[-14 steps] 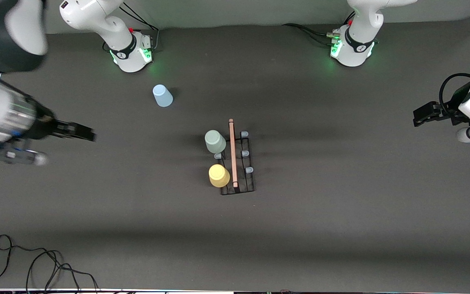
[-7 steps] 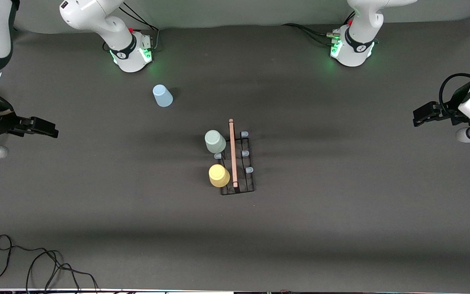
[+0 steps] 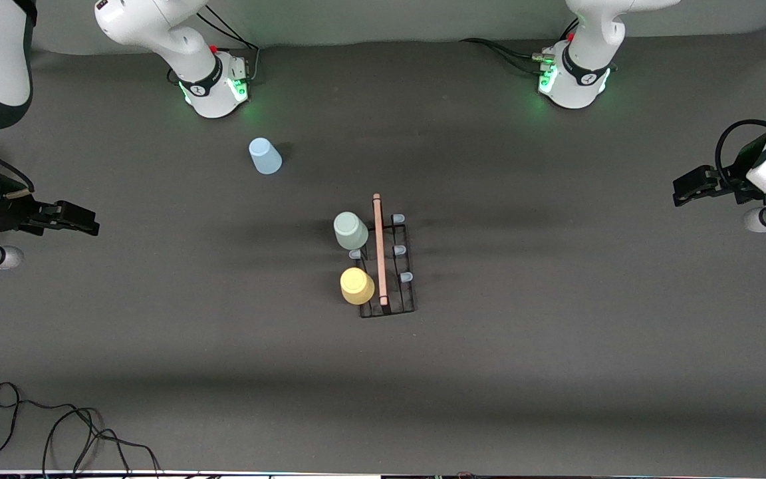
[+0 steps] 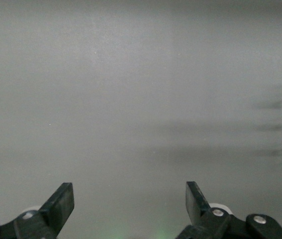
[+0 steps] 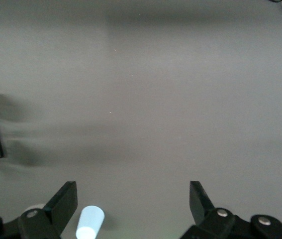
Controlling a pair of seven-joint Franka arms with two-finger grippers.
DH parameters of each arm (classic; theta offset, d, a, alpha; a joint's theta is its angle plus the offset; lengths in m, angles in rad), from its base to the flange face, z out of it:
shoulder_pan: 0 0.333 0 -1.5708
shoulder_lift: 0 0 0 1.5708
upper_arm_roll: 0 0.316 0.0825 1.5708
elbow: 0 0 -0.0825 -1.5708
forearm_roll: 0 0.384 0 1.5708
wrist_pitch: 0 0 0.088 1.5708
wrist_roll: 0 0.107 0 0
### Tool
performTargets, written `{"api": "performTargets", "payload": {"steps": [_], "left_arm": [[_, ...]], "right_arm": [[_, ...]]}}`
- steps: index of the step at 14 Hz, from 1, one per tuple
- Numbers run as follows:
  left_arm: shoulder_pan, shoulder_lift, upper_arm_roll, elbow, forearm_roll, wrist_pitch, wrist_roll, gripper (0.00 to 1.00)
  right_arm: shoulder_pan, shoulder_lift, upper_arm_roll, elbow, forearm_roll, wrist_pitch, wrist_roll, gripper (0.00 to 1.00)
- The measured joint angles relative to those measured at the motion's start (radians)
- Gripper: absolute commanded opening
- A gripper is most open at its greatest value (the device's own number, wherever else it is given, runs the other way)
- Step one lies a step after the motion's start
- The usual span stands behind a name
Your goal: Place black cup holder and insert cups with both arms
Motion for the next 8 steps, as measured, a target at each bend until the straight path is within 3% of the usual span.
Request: {"api": "performTargets", "payload": {"steps": [3, 4, 8], "left_arm": [[0.000, 0.000, 0.000, 0.000, 0.000, 0.000, 0.000, 1.00], [0.000, 0.000, 0.000, -0.001, 0.000, 0.000, 0.000, 1.00], [0.000, 0.000, 0.000, -0.001, 0.000, 0.000, 0.000, 1.00]], "right_arm": [[-0.342, -0.068, 0.351, -0.054, -0.029, 0.010, 0.000, 1.00], [-0.412, -0.098, 0.415, -0.091, -0.030, 0.037, 0.000, 1.00], [-0.452, -0.205, 0.457, -0.254, -0.031, 0.155, 0.000, 1.00]]}}
